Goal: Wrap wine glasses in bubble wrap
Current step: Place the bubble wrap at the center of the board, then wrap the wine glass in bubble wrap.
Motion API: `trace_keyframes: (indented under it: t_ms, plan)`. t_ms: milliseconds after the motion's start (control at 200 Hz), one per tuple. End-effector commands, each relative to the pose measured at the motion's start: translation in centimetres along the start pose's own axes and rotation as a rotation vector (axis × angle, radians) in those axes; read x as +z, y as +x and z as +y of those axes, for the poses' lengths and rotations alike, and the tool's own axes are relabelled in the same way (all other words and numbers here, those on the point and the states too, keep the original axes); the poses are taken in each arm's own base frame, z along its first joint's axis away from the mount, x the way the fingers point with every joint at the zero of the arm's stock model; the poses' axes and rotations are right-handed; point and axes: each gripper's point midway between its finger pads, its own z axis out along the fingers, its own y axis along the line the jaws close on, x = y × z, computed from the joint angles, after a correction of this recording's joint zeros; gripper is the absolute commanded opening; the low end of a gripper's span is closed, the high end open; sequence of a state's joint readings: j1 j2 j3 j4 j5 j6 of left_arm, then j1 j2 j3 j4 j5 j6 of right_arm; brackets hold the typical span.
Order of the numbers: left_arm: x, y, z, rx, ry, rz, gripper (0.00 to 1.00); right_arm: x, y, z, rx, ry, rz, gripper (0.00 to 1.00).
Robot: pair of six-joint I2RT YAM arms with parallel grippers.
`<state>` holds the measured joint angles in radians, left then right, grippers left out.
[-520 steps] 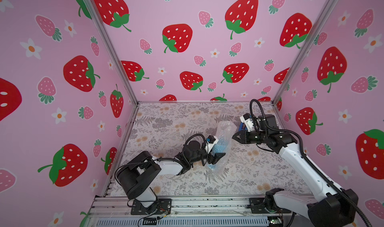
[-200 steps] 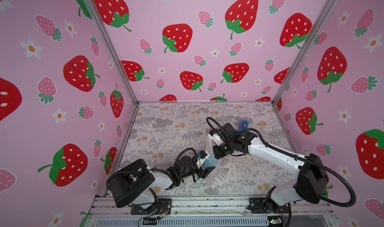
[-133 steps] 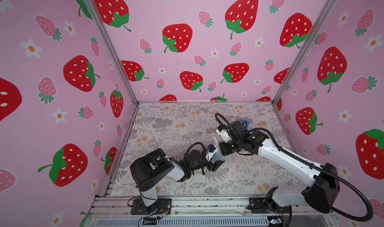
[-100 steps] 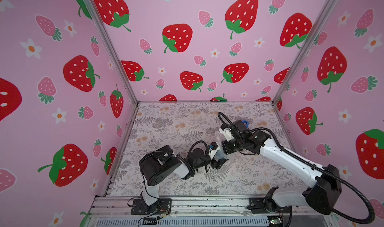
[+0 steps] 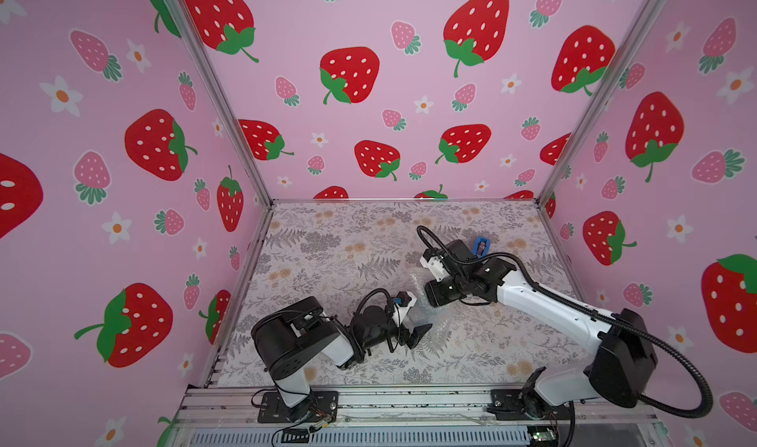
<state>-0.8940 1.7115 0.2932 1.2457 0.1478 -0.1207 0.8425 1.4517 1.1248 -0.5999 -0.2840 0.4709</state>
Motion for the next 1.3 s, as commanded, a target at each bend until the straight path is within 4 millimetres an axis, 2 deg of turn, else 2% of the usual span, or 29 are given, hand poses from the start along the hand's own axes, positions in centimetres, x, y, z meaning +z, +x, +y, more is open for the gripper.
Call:
trace_keyframes:
  t_ms: [0,100,195,470,550,705,810,975,1141,1251,1296]
  plan:
    - [-1.6,0.4,0.9,0.007,-0.061,0.0,0.99,1.8,2.1,-0.5,0.032,0.01,0.097,0.27]
    - [-2.6,-1.1,0.4,-0.002,-0.051,-0.021,0.99,1.3,1.9,-0.3,0.032,0.01,0.089,0.27]
    - [-3.4,-3.9,-0.4,0.008,-0.034,-0.047,0.91,0.7,1.2,0.2,0.026,0.001,0.073,0.27]
    - [-6.8,-11.9,-1.3,0.078,-0.051,-0.165,0.85,0.6,0.5,0.9,0.019,-0.018,0.068,0.27]
    - [-7.2,-13.4,-1.3,0.093,-0.057,-0.183,0.83,0.6,0.3,1.0,0.016,-0.021,0.065,0.27]
    - [-6.6,-15.8,-0.4,0.052,-0.065,-0.18,0.7,0.5,-0.1,1.4,0.008,-0.041,0.053,0.27]
    - [-5.9,-16.5,0.7,-0.001,-0.081,-0.154,0.68,0.5,-0.2,1.5,0.005,-0.044,0.052,0.26]
    - [-4.5,-16.9,-0.4,-0.027,0.006,-0.113,0.53,0.5,-0.5,1.9,-0.003,-0.058,0.049,0.26]
    - [-3.7,-14.7,0.6,-0.06,-0.013,-0.04,0.29,-0.4,-0.9,2.3,-0.015,-0.069,0.037,0.27]
    - [-3.9,-13.1,1.3,-0.07,-0.039,-0.017,0.11,-2.1,-1.3,2.3,-0.021,-0.061,0.015,0.28]
    - [-4.1,-12.6,1.7,-0.068,-0.055,-0.011,0.08,-3.1,-1.5,2.1,-0.016,-0.056,0.001,0.28]
